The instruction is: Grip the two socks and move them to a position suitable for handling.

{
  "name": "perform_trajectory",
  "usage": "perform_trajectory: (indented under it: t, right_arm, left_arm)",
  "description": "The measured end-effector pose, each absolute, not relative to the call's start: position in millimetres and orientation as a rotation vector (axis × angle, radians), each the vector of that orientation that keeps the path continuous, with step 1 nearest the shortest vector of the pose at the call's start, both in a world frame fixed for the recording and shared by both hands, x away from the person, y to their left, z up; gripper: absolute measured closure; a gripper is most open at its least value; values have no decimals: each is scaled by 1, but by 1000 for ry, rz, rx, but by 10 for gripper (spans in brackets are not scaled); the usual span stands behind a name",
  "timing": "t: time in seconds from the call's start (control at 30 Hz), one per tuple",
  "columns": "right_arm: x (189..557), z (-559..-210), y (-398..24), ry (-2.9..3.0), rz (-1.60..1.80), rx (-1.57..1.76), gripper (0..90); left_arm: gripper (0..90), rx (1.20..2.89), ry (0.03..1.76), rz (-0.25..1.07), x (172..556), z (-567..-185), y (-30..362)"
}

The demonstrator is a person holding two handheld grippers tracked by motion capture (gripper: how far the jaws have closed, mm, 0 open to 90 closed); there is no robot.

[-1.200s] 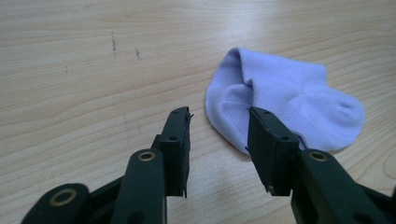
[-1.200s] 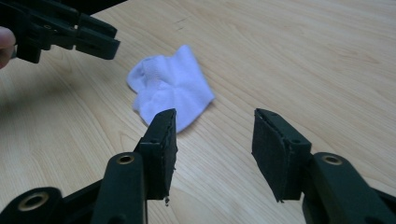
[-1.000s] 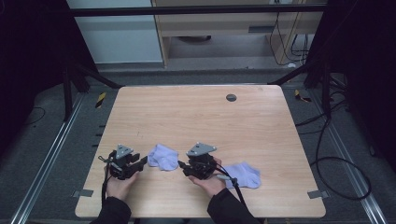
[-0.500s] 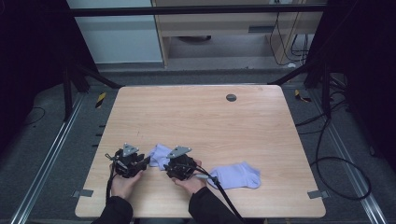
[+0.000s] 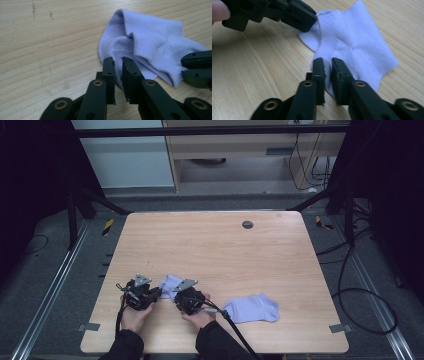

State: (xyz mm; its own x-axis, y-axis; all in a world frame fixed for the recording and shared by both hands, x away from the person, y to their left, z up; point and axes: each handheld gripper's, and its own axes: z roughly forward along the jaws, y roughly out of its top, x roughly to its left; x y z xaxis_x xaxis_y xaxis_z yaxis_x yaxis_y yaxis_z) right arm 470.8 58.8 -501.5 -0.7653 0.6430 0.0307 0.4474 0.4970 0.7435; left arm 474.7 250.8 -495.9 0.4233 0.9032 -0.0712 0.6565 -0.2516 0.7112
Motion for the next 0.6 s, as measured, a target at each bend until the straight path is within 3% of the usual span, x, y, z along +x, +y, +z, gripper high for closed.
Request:
perform_trajectory:
  t: [0.1, 0.6]
  right_arm:
    - [471, -501, 59, 2496, 1124, 932, 881]
    - [481, -466, 24, 2306, 1301, 1086, 888]
  left_arm:
    - [857, 1995, 1318, 449, 475, -496, 251]
    - [875, 1989, 1300, 443, 473, -489, 255]
